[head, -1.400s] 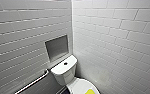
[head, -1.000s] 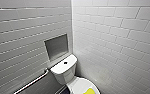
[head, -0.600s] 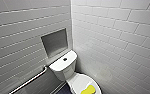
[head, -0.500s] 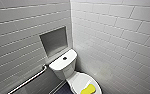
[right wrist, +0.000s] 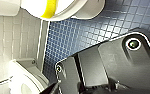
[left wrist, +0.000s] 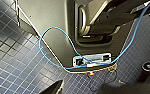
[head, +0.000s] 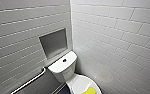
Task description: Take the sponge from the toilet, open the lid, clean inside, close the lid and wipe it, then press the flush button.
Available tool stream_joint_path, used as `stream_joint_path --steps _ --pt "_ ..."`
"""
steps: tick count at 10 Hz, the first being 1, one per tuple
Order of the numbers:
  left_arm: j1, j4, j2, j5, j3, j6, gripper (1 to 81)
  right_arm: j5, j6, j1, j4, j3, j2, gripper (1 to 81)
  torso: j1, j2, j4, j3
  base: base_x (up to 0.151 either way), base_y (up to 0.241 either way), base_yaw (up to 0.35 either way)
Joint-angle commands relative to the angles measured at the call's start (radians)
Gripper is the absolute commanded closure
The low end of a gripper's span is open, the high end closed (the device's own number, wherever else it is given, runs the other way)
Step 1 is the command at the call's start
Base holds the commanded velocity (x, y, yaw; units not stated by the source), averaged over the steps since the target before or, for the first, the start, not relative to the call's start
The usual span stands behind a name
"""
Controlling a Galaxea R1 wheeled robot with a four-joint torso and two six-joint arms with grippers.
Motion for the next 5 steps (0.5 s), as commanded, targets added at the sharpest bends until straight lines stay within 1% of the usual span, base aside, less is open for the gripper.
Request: stream_joint_path --steps 1,2,3,4,5 --pt "0.02 -0.005 -0.002 0.066 0.004 0.008 1.0 -0.112 0.054 0.159 0.01 0.047 -0.04 1.0 0.064 -0.099 0.0 -0.038 0.0 0.0 0.0" --pt "0.02 -0.002 0.004 0.068 0.004 0.008 1.0 -0.113 0.066 0.178 0.008 0.045 -0.038 1.0 0.086 -0.135 0.0 -0.095 0.0 0.0 0.0" --pt "0.019 -0.001 0.007 0.066 0.004 0.008 1.0 -0.114 0.073 0.198 0.008 0.042 -0.034 1.0 0.101 -0.163 0.0 -0.106 0.0 0.0 0.0" --pt "0.019 0.001 0.012 0.068 0.004 0.008 1.0 -0.12 0.074 0.218 0.01 0.039 -0.026 1.0 0.117 -0.19 0.0 -0.128 0.0 0.0 0.0" --pt "0.022 0.001 0.013 0.069 0.004 0.008 1.0 -0.137 0.077 0.239 0.018 0.03 -0.02 1.0 0.138 -0.223 0.0 -0.159 0.0 0.0 0.0"
